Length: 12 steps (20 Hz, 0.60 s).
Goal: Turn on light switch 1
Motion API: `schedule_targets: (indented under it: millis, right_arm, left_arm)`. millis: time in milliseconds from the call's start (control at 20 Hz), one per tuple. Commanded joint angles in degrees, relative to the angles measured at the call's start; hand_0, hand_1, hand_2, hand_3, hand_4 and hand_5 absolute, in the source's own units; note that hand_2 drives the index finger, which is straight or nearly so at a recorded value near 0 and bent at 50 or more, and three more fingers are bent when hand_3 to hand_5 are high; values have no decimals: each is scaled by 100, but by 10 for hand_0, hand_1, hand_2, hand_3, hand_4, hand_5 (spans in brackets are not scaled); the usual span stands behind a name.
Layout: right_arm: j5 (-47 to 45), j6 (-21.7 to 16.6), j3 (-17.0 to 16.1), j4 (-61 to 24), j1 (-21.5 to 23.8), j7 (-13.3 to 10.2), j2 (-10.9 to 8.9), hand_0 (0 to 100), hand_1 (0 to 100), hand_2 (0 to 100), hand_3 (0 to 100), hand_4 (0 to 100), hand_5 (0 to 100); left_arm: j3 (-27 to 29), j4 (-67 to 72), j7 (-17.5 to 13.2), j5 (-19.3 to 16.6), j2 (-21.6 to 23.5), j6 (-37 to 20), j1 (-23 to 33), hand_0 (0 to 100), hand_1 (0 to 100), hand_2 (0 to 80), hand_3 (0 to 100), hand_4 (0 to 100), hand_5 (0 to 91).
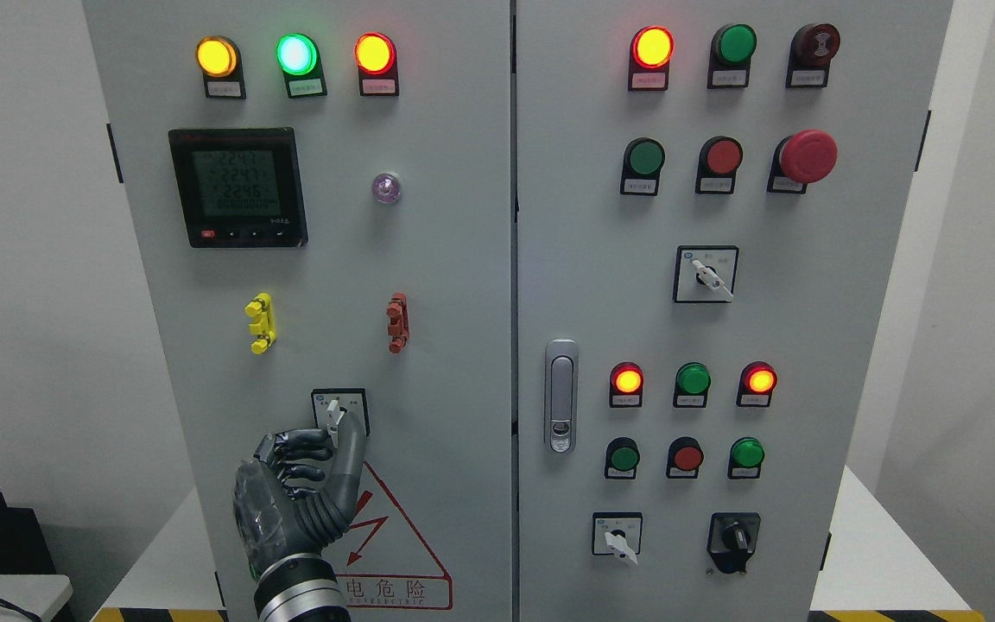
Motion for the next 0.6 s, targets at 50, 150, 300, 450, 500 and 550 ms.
schedule_targets:
  millis: [50,150,300,450,500,550]
  right_arm:
    - [-97,-1,0,0,-3,0,0,120,389,0,0,0,0]
    - [-97,-1,0,0,6,0,0,120,389,0,0,0,0]
    - [-97,-1,0,0,-3,0,0,120,389,0,0,0,0]
    - [-97,-1,0,0,-3,0,0,120,389,0,0,0,0]
    - [-105,-1,0,0,-3,0,0,120,389,0,0,0,0]
    - [-97,-1,0,0,-3,0,0,120,389,0,0,0,0]
  left_arm:
    - [1,8,-3,0,-1,186,-35,161,541,538,684,743,708]
    - [1,8,-3,0,-1,186,-44,164,533,538,684,744,710]
    - [1,8,-3,0,-1,186,-79,172,515,539,685,743,711]
    - [1,8,-3,0,-1,186,-79,178,503,539,685,743,710]
    - [1,8,-3,0,-1,186,-88,179,496,540,685,743,709]
    - [1,8,-3,0,-1,186,-88,181,492,540,685,743,709]
